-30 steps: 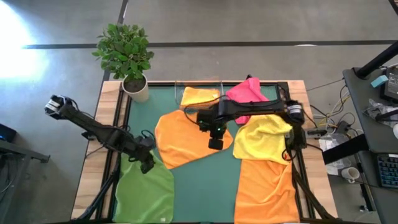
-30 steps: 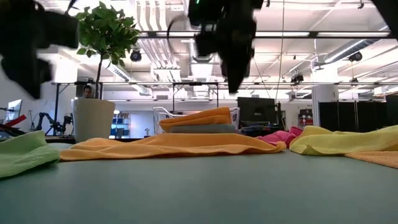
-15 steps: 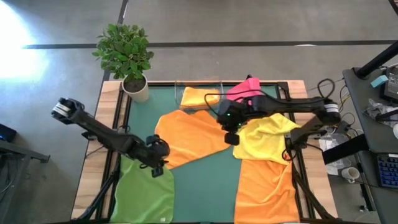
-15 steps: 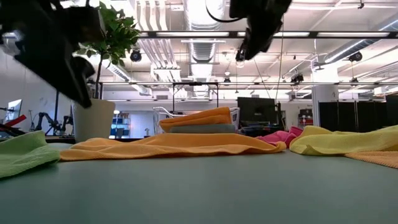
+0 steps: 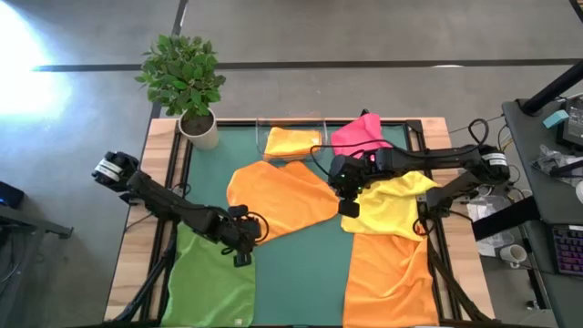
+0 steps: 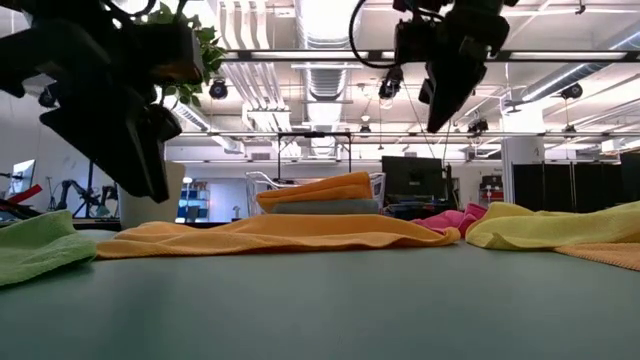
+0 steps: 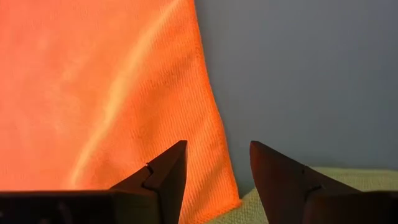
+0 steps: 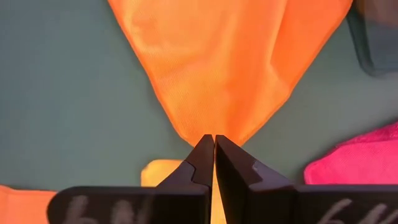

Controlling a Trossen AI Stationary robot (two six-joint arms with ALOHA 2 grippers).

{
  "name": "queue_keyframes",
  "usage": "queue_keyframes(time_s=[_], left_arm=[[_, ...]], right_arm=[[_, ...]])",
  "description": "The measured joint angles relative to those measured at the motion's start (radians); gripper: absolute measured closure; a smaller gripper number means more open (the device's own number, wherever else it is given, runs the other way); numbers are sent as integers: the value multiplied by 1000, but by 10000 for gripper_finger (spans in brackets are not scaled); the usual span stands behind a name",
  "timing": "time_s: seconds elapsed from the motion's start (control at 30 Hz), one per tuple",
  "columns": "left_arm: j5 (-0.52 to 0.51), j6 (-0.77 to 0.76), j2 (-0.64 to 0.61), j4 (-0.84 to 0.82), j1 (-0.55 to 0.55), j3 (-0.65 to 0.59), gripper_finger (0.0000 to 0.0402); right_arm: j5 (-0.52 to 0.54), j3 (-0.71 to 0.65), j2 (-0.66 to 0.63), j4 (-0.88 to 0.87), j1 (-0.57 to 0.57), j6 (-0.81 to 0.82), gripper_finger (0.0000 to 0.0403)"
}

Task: Fold microfiber towels
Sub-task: Fold the top left orange microfiber towel

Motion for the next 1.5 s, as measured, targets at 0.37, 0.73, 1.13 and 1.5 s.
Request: queue_keyframes(time_s=[0.37, 0.73, 1.13, 1.5], left_arm=[[6, -122, 180, 9, -1, 6, 242], [-1, -262, 224, -2, 1, 3, 307], [8, -263, 33, -132, 6, -1, 399], [-5, -259, -30, -216, 6, -1, 401]], right_arm=[[-7, -80, -1, -1, 1, -34, 394], [-105, -109, -1, 18, 9, -98, 394], [-105, -172, -1, 103, 9, -249, 372], [-161, -177, 100, 259, 9, -243, 297]])
